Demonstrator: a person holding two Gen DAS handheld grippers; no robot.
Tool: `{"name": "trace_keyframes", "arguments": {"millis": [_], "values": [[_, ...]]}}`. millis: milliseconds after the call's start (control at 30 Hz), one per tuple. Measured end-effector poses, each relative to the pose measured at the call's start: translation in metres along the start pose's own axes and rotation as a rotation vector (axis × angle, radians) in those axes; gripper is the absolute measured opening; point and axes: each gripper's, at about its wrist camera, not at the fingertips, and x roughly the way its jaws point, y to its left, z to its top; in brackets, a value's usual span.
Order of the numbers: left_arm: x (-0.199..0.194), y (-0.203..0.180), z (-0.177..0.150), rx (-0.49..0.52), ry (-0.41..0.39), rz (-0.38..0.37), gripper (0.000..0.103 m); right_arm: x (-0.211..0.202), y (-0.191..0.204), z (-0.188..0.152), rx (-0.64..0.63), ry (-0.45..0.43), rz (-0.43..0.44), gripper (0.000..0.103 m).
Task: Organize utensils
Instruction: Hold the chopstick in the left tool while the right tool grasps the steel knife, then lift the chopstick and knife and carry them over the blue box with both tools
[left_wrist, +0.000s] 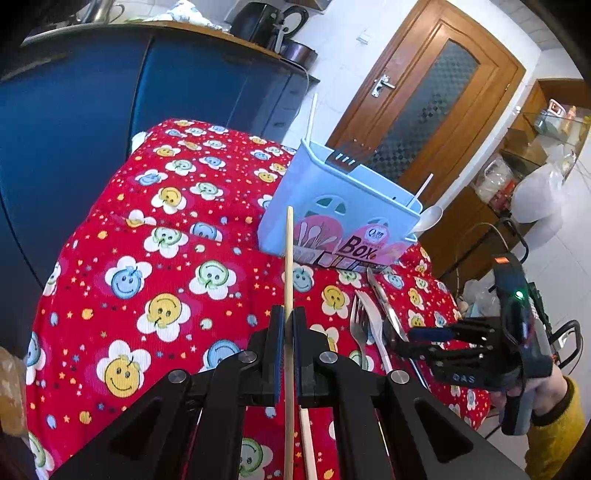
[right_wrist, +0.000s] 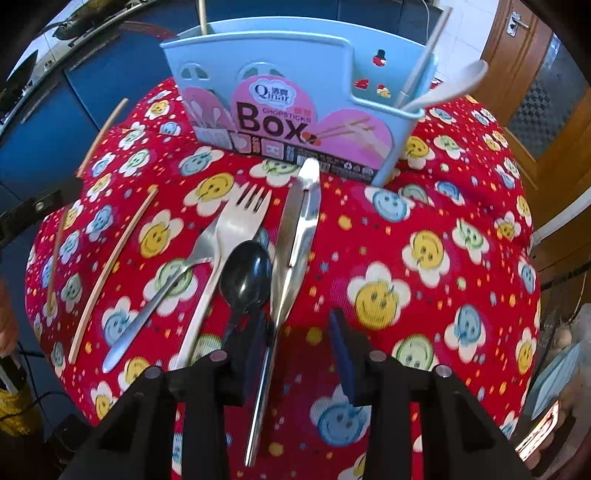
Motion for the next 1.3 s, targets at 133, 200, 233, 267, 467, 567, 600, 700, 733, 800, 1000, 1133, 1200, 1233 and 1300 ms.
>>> {"name": "trace_keyframes", "arguments": {"millis": [133,200,233,267,467,567,600,700,733,800,1000,1133,1200,1233,1300], "values": [[0.001,0.0,0.002,0.002,-0.005,-0.002,0.004,0.006,0.0,0.014,-0.004,0.008,-0.006,0.038],[0.002,-0.001,0.002,0.001,-0.006,-0.004,0.004,0.008,0.001,0.019,-0.014,0.005,-0.011,0.038],[0.002,-0.001,0.003,0.0,-0.006,-0.005,0.004,0.009,0.001,0.02,-0.014,0.003,-0.01,0.039],[0.003,-0.001,0.003,-0.002,-0.007,-0.007,0.004,0.009,0.002,0.021,-0.015,-0.001,-0.012,0.038],[0.002,-0.006,0.003,0.003,-0.011,-0.012,0.004,0.005,-0.003,0.02,0.017,-0.055,0.035,0.014],[0.0,-0.009,0.003,0.008,-0.019,-0.013,0.004,-0.002,-0.016,0.011,0.073,-0.115,0.074,0.009],[0.0,-0.01,0.003,0.009,-0.021,-0.013,0.004,-0.006,-0.019,0.007,0.089,-0.142,0.086,0.009],[-0.003,-0.015,0.002,0.015,-0.037,-0.024,0.004,-0.017,-0.024,-0.009,0.134,-0.221,0.114,0.009],[-0.003,-0.017,0.002,0.018,-0.042,-0.026,0.004,-0.02,-0.026,-0.013,0.146,-0.243,0.121,0.009],[-0.005,-0.022,0.001,0.027,-0.054,-0.034,0.004,-0.029,-0.027,-0.024,0.168,-0.306,0.127,0.009],[-0.012,-0.039,0.0,0.061,-0.101,-0.044,0.004,-0.048,-0.018,-0.046,0.208,-0.442,0.144,0.009],[-0.014,-0.048,0.003,0.074,-0.122,-0.049,0.004,-0.063,-0.017,-0.053,0.224,-0.522,0.153,0.009],[-0.015,-0.053,0.007,0.082,-0.135,-0.05,0.004,-0.072,-0.015,-0.056,0.23,-0.561,0.161,0.009],[-0.015,-0.055,0.008,0.084,-0.141,-0.05,0.004,-0.075,-0.014,-0.057,0.232,-0.574,0.161,0.009],[-0.014,-0.059,0.012,0.089,-0.153,-0.05,0.004,-0.081,-0.015,-0.059,0.233,-0.608,0.155,0.009]]}}
